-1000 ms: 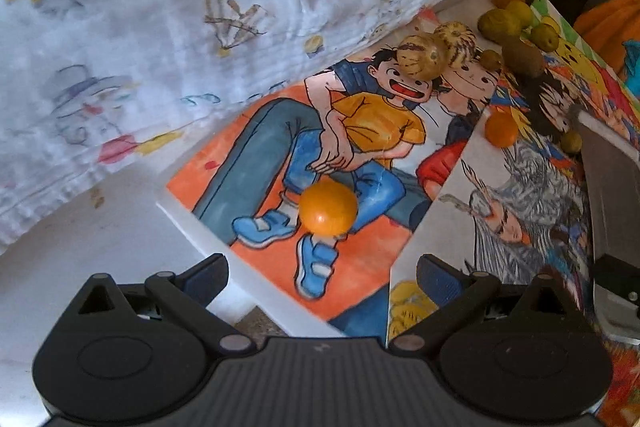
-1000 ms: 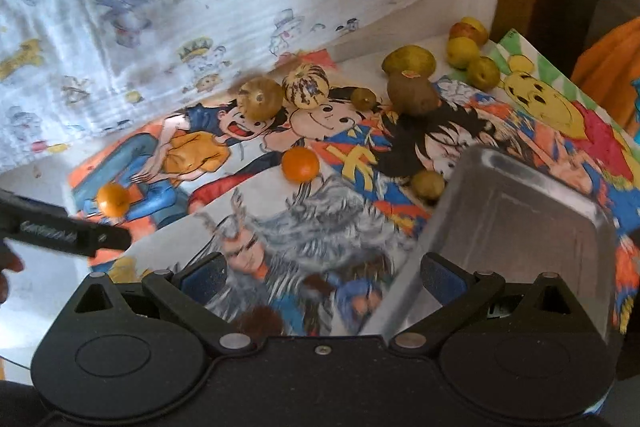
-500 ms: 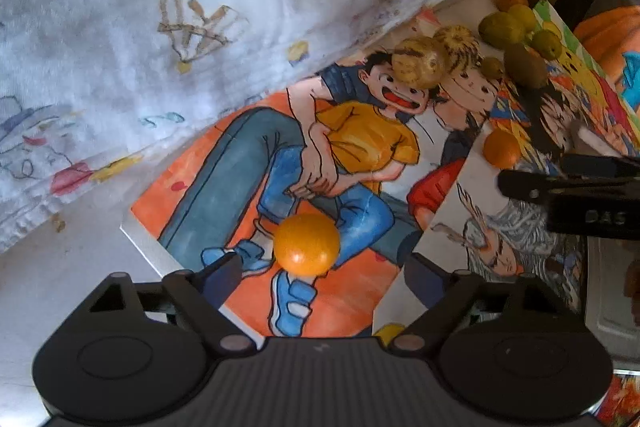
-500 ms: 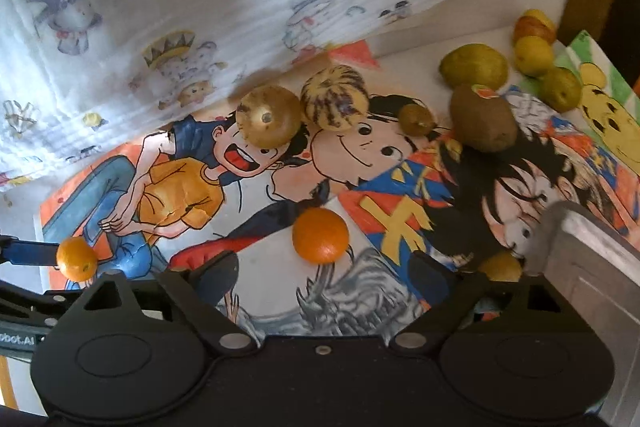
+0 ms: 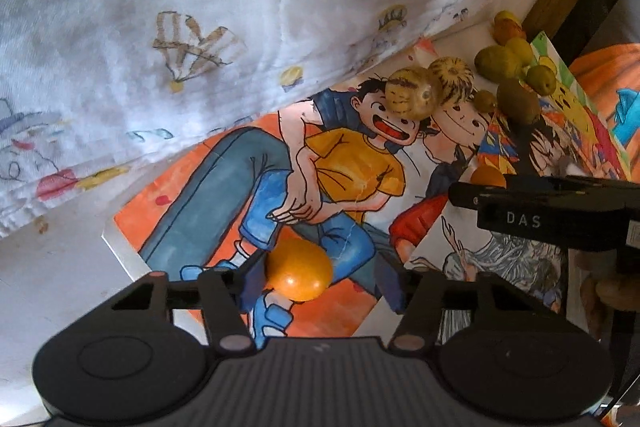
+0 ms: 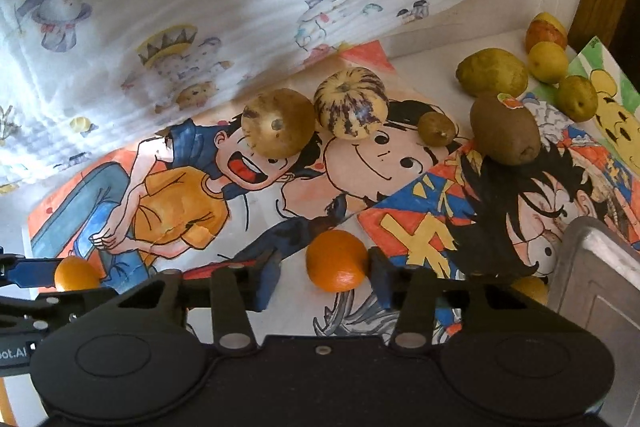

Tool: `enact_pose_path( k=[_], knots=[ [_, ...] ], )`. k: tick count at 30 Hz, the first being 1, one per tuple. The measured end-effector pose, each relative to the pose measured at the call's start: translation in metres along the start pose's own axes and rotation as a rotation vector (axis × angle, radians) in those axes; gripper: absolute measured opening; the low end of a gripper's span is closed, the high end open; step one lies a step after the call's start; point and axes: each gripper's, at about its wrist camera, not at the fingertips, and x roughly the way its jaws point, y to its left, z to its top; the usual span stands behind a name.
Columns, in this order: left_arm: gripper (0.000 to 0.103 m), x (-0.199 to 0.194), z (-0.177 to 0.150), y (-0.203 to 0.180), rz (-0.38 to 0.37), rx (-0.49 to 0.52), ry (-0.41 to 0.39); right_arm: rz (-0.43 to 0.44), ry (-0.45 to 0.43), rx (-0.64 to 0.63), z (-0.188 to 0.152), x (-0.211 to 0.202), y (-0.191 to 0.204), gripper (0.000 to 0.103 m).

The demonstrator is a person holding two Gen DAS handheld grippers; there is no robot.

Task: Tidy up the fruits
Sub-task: 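Close the left gripper on its orange while the right gripper closes on the other orange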

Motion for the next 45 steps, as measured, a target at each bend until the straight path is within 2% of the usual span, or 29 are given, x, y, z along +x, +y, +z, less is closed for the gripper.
enact_pose_path(
  k=[4, 14, 25, 30, 38, 45],
  knots=[
    [0.052, 0.000, -0.001, 0.000, -0.009, -0.007, -0.009, -0.003, -0.001, 0.015, -0.005, -0.004, 0.003, 0.035],
    [0.047, 0.006, 0.005, -0.004, -0.012, 0.006, -0.017, 0.015, 0.002, 0.034, -0.015, -0.012, 0.015, 0.034],
    [0.037, 0.015, 0.022, 0.000, -0.032, 0.033, 0.021, 0.012, 0.023, 0.071, -0.026, -0.021, 0.032, 0.034],
    [0.037, 0.018, 0.028, 0.000, -0.051, 0.070, 0.044, 0.005, 0.034, 0.110, -0.032, -0.029, 0.033, 0.034],
    [0.037, 0.023, 0.034, -0.015, -0.088, 0.135, 0.086, -0.064, 0.005, 0.201, -0.050, -0.057, 0.012, 0.034],
    [0.037, 0.028, 0.036, -0.059, -0.173, 0.241, 0.101, -0.168, -0.060, 0.326, -0.067, -0.087, -0.032, 0.034]
  ],
)
